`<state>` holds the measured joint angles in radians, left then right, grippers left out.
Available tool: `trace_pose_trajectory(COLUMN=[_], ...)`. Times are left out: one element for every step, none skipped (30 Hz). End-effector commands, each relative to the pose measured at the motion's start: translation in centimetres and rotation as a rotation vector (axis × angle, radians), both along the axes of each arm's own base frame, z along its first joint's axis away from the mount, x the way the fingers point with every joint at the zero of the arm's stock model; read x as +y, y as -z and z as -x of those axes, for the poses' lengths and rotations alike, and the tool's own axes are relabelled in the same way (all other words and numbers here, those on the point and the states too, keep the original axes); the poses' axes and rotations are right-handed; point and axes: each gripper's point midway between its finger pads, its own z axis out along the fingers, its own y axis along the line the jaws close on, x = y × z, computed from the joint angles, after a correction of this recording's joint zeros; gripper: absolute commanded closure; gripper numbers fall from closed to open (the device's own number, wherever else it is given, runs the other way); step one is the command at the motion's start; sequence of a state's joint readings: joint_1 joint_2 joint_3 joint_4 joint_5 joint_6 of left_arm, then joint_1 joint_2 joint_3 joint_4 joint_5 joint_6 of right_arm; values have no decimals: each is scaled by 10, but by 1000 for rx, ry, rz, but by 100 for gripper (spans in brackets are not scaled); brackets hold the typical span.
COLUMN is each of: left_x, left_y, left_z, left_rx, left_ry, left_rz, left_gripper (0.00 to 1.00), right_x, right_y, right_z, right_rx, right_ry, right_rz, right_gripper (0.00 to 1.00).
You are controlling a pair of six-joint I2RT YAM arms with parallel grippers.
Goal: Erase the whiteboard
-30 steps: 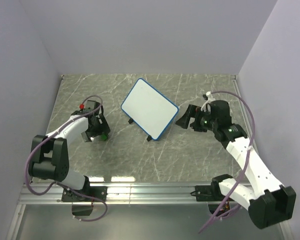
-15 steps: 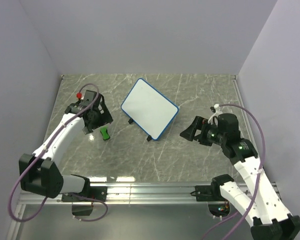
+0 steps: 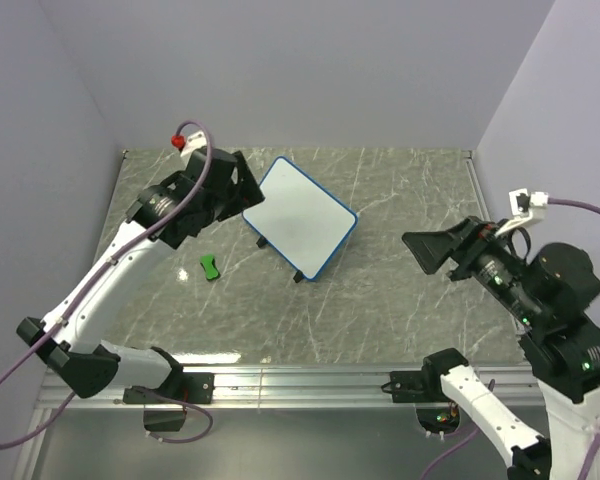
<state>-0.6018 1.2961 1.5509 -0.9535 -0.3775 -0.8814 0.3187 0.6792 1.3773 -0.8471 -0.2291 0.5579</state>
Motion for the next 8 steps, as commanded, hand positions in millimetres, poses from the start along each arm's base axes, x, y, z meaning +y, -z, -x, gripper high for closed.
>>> trace_pose_trajectory(left_x=[-14, -15, -24, -23, -31, -31, -28, -22], left_y=[-23, -26, -27, -28, -26, -24, -15, -13], left_z=[-3, -4, 1, 2, 8, 11, 15, 16], left_rx=[-47, -50, -49, -54, -57, -58, -44, -51], left_ry=[-36, -50, -31, -42, -16, -13, -12, -36], left_rz=[-21, -35, -45, -66, -82, -97, -131, -163], left_gripper=[1, 1, 1, 1, 1, 1, 1, 1], right_x=[-2, -2, -1, 0, 5, 8, 6, 1], right_y=[-10, -9, -6, -3, -6, 0, 3, 5], right_z=[16, 17, 22, 24, 31, 33, 33, 35], right_rx=[-21, -14, -9, -21, -56, -47, -49, -44], right_ry=[-14, -14, -26, -46, -92, -116, -115, -92], right_rz=[-25, -30, -25, -5, -11, -2, 20, 31], right_gripper=[0, 0, 0, 0, 0, 0, 0, 0])
